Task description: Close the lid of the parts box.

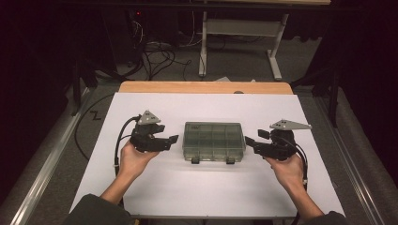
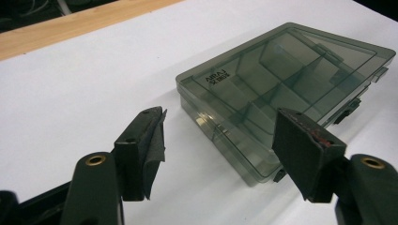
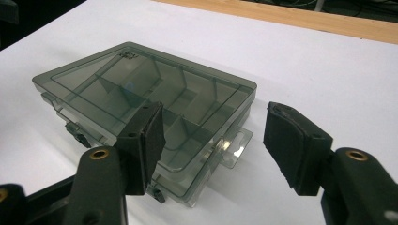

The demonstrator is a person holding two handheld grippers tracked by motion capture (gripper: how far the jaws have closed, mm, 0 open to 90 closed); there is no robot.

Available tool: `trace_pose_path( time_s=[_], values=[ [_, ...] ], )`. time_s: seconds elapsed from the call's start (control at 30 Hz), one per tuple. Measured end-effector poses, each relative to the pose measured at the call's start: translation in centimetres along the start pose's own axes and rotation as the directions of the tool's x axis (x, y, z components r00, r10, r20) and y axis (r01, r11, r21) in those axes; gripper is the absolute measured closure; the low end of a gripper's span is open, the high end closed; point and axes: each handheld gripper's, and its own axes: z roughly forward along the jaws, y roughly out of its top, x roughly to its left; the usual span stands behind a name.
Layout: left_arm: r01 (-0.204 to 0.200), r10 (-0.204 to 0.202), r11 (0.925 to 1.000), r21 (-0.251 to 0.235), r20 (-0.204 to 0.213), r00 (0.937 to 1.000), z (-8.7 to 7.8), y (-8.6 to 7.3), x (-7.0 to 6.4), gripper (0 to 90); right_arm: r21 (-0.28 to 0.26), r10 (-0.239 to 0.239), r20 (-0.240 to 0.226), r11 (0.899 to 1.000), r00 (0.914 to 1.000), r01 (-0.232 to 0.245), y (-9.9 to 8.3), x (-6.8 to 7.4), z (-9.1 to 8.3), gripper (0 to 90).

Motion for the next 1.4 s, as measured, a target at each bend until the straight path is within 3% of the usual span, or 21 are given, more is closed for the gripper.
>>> trace_pose_path(
  time_s=[0.43,0.87,1.3,1.4],
  values=[
    [0.022,-0.023,0.9987,-0.046,-0.012,0.9997,-0.9,-2.1,0.3,35.8,-0.06,0.003,-0.041,0.998,0.9992,-0.006,-1.3,-0.4,-1.1,37.6],
    [0.024,-0.025,0.9977,-0.064,-0.013,0.9996,-1.2,-3.6,0.2,36.2,-0.088,-0.02,-0.019,0.996,0.9996,0.018,-2.6,-0.7,-2.2,36.0],
    [0.047,-0.05,0.9928,-0.11,-0.019,0.9986,-2.1,-5.2,0.5,36.0,-0.106,-0.037,-0.041,0.994,0.9985,0.033,-3.8,-0.3,-2.3,35.8],
    [0.056,-0.056,0.9915,-0.117,0.003,0.9984,-2.2,-5.5,0.7,37.5,-0.111,-0.036,-0.043,0.993,0.9984,0.031,-4.1,-0.3,-2.3,35.8]
  ],
)
